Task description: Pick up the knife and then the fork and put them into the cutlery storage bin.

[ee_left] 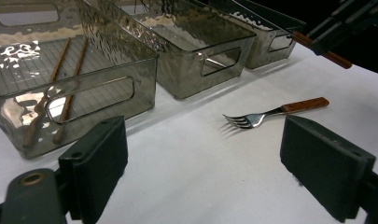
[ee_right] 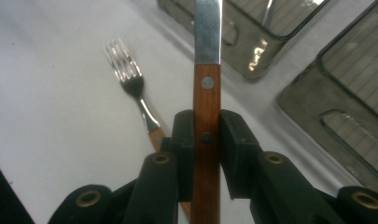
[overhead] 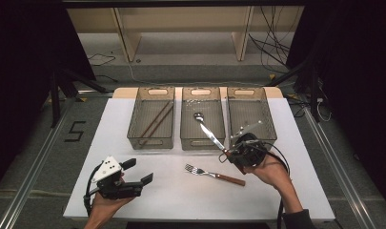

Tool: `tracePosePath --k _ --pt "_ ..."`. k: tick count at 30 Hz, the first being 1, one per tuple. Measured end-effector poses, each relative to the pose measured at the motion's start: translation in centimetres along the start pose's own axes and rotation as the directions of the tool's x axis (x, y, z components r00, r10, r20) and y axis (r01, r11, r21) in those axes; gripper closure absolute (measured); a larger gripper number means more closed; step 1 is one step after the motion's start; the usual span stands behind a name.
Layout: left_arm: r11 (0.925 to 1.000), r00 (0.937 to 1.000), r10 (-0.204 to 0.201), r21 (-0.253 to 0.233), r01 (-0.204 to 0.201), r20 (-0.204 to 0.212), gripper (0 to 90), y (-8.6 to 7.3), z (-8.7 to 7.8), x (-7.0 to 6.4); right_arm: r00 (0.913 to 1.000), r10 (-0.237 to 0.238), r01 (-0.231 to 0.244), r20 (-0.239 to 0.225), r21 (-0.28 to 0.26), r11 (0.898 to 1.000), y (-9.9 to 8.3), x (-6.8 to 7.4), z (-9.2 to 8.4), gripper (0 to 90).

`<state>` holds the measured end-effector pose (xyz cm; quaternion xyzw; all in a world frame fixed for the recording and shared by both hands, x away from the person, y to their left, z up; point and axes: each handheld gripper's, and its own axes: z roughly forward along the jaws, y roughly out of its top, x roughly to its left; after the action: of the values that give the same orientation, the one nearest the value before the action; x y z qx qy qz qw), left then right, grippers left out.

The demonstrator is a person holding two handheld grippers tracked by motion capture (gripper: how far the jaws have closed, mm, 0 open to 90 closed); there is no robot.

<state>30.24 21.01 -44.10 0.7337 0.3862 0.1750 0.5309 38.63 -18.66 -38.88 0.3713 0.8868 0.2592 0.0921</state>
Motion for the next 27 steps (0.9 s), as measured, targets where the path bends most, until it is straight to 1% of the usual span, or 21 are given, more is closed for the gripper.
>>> tracePosePath --k 6,9,12,19,24,27 --pt "1.0 1.0 -0.002 0.0 0.002 0.005 14.7 0.0 0.0 0.1 0.9997 0.023 -0.023 0.011 -0.022 0.999 0.6 -1.2 -0.1 77.1" --pt "1.0 1.0 0.0 0.001 0.0 0.004 14.6 0.0 0.0 0.1 0.9988 0.044 -0.044 0.02 -0.032 0.999 0.9 -1.9 -0.2 77.1" --pt "1.0 1.0 0.0 0.003 0.0 0.0 14.6 0.0 0.0 0.0 0.9969 0.07 -0.068 0.037 -0.052 0.996 1.2 -2.7 -0.3 77.1" --pt "1.0 1.0 0.001 0.003 -0.001 -0.002 14.6 0.0 0.0 0.0 0.9915 0.116 -0.111 0.06 -0.075 0.991 2.0 -4.3 -0.5 77.1" --pt "1.0 1.0 -0.001 0.0 0.001 -0.005 14.6 0.0 0.0 0.1 0.9835 0.15 -0.14 0.101 -0.104 0.985 2.7 -5.7 -0.8 77.1" --pt "1.0 1.0 0.001 0.001 -0.001 -0.006 14.6 0.0 -0.1 0.1 0.9745 0.191 -0.177 0.118 -0.119 0.977 3.1 -6.8 -0.8 77.0"
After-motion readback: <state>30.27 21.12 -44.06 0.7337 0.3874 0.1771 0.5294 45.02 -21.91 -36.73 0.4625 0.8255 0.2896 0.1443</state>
